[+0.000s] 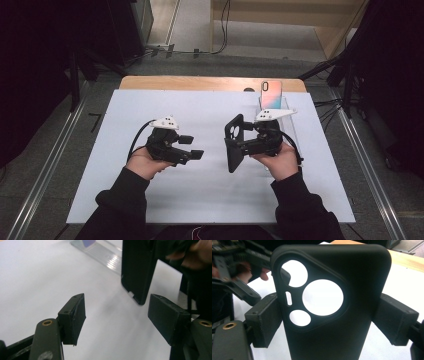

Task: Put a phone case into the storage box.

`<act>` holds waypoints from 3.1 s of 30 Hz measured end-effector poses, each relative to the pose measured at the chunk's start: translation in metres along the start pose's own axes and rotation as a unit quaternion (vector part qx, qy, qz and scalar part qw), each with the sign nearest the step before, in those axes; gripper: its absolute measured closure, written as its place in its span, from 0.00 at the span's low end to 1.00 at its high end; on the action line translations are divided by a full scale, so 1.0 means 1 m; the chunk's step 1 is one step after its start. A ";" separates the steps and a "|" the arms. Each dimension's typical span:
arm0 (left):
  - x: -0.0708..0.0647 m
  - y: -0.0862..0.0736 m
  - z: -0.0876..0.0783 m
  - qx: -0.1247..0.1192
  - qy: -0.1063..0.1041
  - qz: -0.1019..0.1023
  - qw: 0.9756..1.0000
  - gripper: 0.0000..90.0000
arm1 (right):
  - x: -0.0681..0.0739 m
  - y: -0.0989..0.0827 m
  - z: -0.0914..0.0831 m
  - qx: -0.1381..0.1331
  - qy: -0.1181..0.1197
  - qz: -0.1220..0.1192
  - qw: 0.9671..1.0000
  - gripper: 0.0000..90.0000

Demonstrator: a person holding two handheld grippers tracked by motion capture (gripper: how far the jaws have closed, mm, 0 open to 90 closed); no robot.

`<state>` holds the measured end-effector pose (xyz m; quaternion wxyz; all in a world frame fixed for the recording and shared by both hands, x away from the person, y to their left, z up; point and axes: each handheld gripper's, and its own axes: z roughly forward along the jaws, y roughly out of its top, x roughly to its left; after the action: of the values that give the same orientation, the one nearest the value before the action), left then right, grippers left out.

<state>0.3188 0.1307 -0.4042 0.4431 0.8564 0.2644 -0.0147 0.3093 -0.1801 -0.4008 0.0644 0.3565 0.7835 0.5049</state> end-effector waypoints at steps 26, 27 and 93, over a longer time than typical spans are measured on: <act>0.011 -0.067 -0.019 0.007 0.028 -0.014 0.999 0.34 | -0.030 0.022 -0.052 -0.024 -0.040 0.038 0.998 0.14; 0.010 -0.068 -0.019 0.005 0.030 -0.017 0.999 0.34 | -0.031 0.023 -0.053 -0.029 -0.043 0.042 0.998 0.14; 0.016 -0.087 -0.029 -0.007 0.029 -0.044 0.999 0.35 | -0.156 0.013 0.008 -0.035 -0.353 0.175 0.918 0.13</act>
<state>0.2858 0.2006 -0.4555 0.4397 0.8411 0.3148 -0.0072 0.4349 -0.2686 -0.4338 0.2598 0.6407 0.6165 0.3768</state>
